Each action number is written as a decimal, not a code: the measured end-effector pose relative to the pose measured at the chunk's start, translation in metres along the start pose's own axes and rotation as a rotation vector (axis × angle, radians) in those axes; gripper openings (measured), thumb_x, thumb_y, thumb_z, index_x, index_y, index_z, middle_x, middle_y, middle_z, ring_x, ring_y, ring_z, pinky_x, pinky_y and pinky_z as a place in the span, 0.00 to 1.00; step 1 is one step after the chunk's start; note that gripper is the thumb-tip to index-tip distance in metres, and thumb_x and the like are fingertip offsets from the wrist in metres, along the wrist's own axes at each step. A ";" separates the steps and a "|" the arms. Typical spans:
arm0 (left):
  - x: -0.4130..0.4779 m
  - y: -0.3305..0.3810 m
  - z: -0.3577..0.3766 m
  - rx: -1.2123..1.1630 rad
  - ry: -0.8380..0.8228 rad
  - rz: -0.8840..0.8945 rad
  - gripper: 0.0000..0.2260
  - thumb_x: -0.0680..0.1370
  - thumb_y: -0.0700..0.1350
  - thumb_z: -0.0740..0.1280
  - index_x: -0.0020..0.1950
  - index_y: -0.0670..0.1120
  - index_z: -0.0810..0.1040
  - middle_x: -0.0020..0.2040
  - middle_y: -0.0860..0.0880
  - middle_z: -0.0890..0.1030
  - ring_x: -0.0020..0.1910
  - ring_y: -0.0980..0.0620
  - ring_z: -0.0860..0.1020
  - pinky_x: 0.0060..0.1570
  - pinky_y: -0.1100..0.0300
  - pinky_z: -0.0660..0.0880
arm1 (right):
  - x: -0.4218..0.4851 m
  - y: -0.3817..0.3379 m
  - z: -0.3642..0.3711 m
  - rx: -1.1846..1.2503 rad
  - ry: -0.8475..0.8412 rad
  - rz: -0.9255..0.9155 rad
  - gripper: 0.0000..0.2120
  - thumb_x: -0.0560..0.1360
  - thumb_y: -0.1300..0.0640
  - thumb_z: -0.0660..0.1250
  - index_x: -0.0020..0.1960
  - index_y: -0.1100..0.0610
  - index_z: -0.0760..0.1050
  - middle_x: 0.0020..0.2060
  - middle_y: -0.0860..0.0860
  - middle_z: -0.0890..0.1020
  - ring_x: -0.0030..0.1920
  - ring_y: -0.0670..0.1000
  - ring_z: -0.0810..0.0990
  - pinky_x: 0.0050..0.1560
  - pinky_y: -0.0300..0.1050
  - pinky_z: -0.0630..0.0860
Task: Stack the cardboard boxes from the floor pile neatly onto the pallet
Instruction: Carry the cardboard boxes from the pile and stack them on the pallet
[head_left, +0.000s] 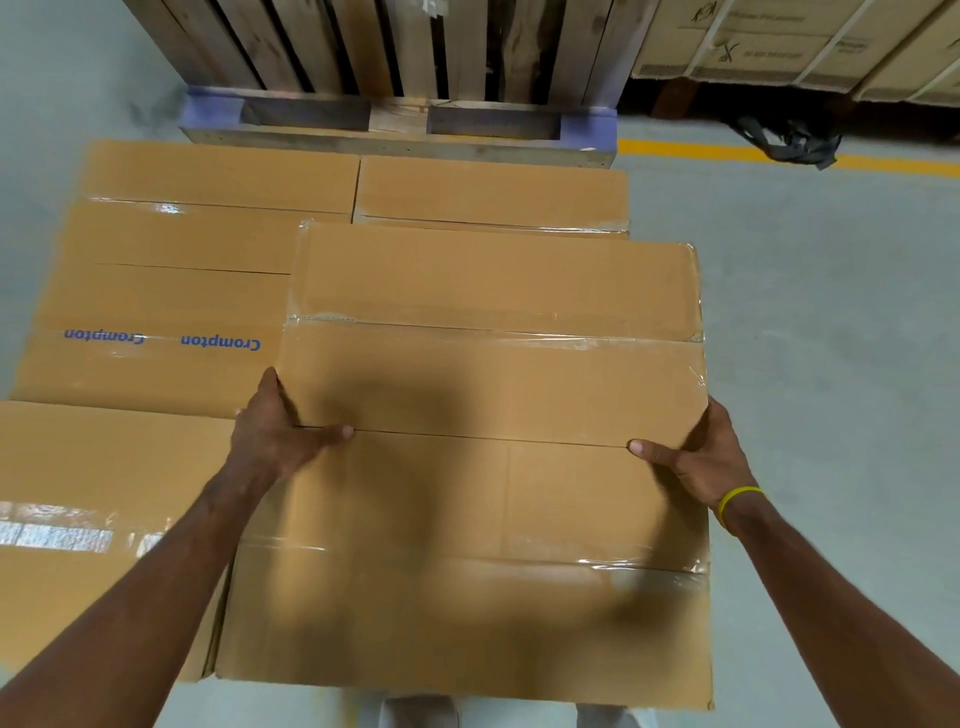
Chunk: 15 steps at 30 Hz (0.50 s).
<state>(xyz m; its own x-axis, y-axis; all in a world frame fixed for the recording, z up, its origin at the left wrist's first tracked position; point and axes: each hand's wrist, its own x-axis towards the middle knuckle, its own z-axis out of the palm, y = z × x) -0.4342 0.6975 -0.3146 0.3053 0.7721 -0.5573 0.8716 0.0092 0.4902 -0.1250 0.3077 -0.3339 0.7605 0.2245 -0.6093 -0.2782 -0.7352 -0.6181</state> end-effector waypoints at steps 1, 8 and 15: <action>-0.006 -0.001 0.001 0.063 0.019 0.026 0.41 0.50 0.63 0.84 0.56 0.56 0.67 0.48 0.51 0.80 0.53 0.39 0.81 0.61 0.34 0.76 | -0.005 -0.003 0.001 -0.032 0.010 0.014 0.56 0.52 0.40 0.87 0.73 0.43 0.63 0.62 0.42 0.79 0.62 0.52 0.78 0.66 0.53 0.74; -0.078 -0.017 0.006 0.167 0.007 0.114 0.41 0.65 0.58 0.81 0.71 0.42 0.70 0.67 0.43 0.77 0.67 0.39 0.77 0.66 0.43 0.75 | -0.076 -0.018 0.021 -0.172 0.199 0.087 0.39 0.67 0.53 0.81 0.70 0.60 0.64 0.66 0.61 0.74 0.67 0.65 0.73 0.66 0.55 0.70; -0.162 -0.030 -0.028 0.018 -0.139 0.226 0.36 0.75 0.48 0.78 0.78 0.39 0.68 0.73 0.44 0.75 0.70 0.44 0.75 0.69 0.52 0.71 | -0.176 -0.011 0.055 -0.089 0.197 0.188 0.56 0.61 0.47 0.81 0.80 0.62 0.56 0.73 0.61 0.70 0.74 0.61 0.68 0.75 0.56 0.64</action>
<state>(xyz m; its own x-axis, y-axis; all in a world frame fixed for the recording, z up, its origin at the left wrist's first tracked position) -0.5206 0.5904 -0.2204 0.5418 0.6584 -0.5224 0.7814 -0.1657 0.6016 -0.2880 0.3112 -0.2467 0.8023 -0.0437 -0.5953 -0.3792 -0.8075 -0.4518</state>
